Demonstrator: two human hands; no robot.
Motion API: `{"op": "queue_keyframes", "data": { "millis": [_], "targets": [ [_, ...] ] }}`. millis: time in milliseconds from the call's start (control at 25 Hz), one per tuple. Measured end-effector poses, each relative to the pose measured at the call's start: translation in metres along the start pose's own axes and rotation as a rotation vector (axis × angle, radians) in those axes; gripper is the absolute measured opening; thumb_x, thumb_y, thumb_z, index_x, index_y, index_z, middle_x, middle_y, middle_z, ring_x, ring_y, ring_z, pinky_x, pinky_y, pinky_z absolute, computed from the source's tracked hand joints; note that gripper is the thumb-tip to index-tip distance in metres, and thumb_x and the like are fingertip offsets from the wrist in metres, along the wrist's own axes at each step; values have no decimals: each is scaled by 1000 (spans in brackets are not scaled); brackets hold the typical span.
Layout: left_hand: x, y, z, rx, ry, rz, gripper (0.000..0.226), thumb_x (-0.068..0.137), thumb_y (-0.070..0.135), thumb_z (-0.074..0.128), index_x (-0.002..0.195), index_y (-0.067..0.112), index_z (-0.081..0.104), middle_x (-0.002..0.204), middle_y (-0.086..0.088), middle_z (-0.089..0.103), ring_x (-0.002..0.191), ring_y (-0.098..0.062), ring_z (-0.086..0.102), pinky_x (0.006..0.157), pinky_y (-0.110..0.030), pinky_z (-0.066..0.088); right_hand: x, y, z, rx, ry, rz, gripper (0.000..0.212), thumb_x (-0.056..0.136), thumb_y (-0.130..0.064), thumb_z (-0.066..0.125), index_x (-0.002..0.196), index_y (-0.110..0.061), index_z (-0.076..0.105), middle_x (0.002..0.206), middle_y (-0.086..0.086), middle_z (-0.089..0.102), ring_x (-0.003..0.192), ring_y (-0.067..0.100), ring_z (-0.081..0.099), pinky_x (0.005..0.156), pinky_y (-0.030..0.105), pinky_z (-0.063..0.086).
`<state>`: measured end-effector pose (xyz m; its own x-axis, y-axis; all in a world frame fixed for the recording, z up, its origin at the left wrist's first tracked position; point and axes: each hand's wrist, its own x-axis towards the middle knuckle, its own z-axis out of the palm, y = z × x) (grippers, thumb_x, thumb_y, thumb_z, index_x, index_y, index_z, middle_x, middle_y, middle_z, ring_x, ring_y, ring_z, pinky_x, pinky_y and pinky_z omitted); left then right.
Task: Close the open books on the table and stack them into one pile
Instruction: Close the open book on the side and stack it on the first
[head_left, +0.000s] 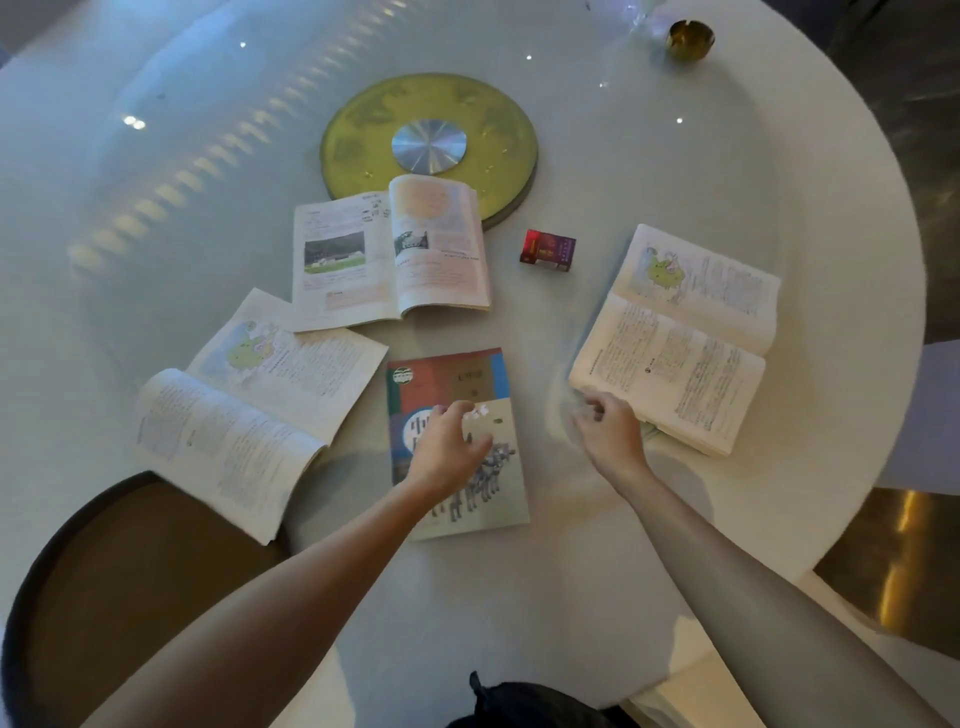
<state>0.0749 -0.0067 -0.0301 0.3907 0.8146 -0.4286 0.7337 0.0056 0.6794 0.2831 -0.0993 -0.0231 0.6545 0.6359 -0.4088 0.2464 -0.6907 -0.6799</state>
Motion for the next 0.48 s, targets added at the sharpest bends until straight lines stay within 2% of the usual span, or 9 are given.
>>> {"op": "queue_keyframes", "data": {
  "millis": [80, 200, 320, 400, 440, 480],
  "targets": [
    [25, 39, 25, -14, -61, -10, 56, 89, 35, 69, 139, 17, 53, 132, -9, 58, 110, -21, 61, 92, -37, 53, 21, 16, -38, 56, 89, 61, 40, 93, -19, 67, 130, -2, 65, 130, 21, 62, 122, 35, 60, 106, 42, 47],
    [59, 92, 62, -42, -81, -27, 62, 88, 32, 73, 142, 11, 52, 137, -16, 59, 121, -27, 60, 103, -40, 48, 44, 47, -85, -12, 206, 127, 48, 90, -25, 71, 132, -4, 62, 132, 23, 58, 123, 38, 57, 106, 42, 46],
    [86, 126, 87, 11, -64, -39, 76, 90, 33, 70, 152, 7, 35, 152, -17, 45, 139, -30, 45, 115, -42, 37, 55, 77, -112, -41, 351, 163, 43, 86, -22, 76, 121, 1, 65, 123, 28, 61, 118, 44, 57, 101, 42, 48],
    [96, 137, 99, 2, -82, -78, 79, 91, 32, 70, 154, 6, 30, 154, -16, 42, 140, -30, 43, 112, -39, 38, 60, 92, -119, 44, 359, 216, 28, 85, -22, 79, 100, -3, 64, 105, 18, 66, 107, 40, 60, 90, 41, 51],
    [99, 139, 103, -8, -92, -104, 76, 90, 31, 70, 151, 5, 34, 150, -17, 46, 136, -31, 47, 105, -35, 44, 62, 100, -119, 125, 337, 249, 23, 84, -21, 80, 84, -9, 60, 91, 8, 65, 96, 35, 61, 80, 38, 51],
    [103, 139, 107, -17, -95, -127, 68, 90, 30, 71, 145, 4, 41, 141, -17, 53, 126, -31, 54, 92, -29, 48, 63, 104, -120, 204, 302, 289, 28, 85, -19, 80, 76, -15, 54, 82, 1, 62, 86, 30, 60, 71, 35, 49]
  ]
}}
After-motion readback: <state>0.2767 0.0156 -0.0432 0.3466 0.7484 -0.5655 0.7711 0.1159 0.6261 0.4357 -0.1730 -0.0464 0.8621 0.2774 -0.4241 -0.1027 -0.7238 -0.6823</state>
